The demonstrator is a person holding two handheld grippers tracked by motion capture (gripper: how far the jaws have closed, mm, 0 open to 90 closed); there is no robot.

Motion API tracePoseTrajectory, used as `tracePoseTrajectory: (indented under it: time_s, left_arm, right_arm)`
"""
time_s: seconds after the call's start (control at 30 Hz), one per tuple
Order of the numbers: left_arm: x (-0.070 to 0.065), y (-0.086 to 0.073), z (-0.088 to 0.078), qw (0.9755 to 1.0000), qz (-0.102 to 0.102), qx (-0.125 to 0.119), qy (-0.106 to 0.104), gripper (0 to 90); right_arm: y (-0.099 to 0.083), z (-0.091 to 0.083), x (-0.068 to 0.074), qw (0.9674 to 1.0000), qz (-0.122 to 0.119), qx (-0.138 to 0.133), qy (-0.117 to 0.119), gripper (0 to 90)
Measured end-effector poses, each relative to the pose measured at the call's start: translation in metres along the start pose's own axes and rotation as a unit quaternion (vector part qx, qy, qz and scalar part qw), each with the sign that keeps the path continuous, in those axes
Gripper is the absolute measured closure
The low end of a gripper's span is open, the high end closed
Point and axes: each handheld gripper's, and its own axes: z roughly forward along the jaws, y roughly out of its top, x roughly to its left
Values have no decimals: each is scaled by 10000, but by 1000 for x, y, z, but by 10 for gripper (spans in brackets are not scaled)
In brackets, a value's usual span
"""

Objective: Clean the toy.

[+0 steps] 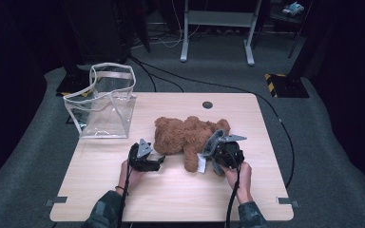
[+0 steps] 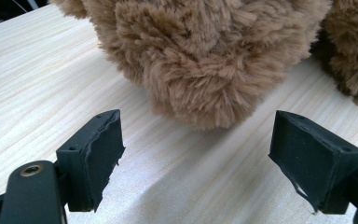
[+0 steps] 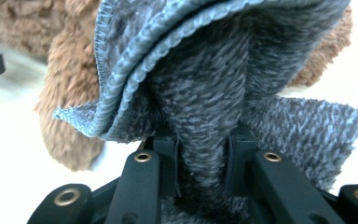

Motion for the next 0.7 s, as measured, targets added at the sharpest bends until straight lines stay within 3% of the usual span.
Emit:
tracePoseTrajectory:
  time_s: [0.23,0.33,0.4,0.53,0.7]
  left_arm:
    - [0,0,0,10000,32,19,5,167]
    - [0,0,0,10000,45,39,10,167]
    - [0,0,0,10000,48,30,16,167]
    - [0,0,0,10000,35,27,11,167]
    - [0,0,0,10000,31,32,6,168]
  right_arm:
    - [-8,-13,5,9997,-91,239,47,719]
    - [-1,-21,8,9998,-172,0,131,719]
    - [5,-24,13,9989,-267,-172,336,719]
    - [11,-4,19,9987,-380,11,351,718]
    - [-3,11,15,9988,-166,183,422,720]
